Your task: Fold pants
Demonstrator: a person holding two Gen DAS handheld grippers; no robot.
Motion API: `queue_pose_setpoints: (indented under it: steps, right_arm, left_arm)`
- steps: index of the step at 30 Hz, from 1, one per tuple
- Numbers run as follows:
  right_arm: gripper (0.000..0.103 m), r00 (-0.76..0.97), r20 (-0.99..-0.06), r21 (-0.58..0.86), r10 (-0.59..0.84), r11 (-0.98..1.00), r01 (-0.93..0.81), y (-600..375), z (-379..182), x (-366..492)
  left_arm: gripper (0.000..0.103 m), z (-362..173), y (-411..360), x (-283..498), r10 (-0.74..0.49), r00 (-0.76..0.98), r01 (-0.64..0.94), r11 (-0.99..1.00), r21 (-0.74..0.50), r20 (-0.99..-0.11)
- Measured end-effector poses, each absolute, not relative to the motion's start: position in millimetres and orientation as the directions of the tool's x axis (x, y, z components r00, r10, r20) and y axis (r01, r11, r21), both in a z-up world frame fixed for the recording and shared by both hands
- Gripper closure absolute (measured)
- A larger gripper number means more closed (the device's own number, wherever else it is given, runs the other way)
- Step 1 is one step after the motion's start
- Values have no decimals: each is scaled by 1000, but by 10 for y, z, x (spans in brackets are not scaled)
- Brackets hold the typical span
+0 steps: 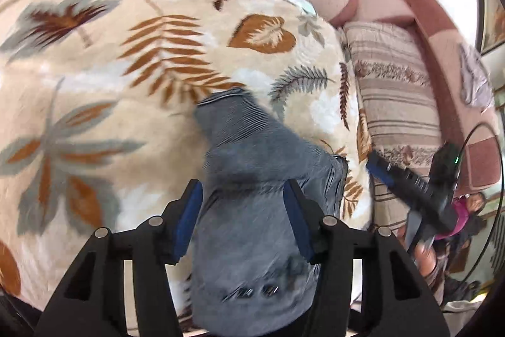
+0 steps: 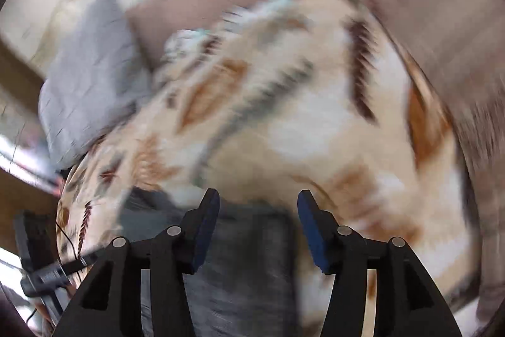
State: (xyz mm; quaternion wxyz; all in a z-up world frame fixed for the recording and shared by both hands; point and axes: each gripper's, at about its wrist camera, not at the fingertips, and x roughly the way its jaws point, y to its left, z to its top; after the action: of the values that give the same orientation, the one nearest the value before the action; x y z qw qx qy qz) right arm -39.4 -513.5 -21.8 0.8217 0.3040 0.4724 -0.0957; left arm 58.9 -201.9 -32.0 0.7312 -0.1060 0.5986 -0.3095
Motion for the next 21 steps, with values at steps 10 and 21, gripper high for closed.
queue_pose_setpoints:
  steps: [10,21]
  right_arm:
    - [90,536,-813,491,226,760,425,-4950,-751,-388]
    - [100,494,-863,343,108,843,415,-4923,-731,-330]
  left_arm:
    - [50,-511,-2380,712,-465,116,327,852,-408,-878]
    - [46,-821,-2519,811,-388,124,290,894,-341,-913]
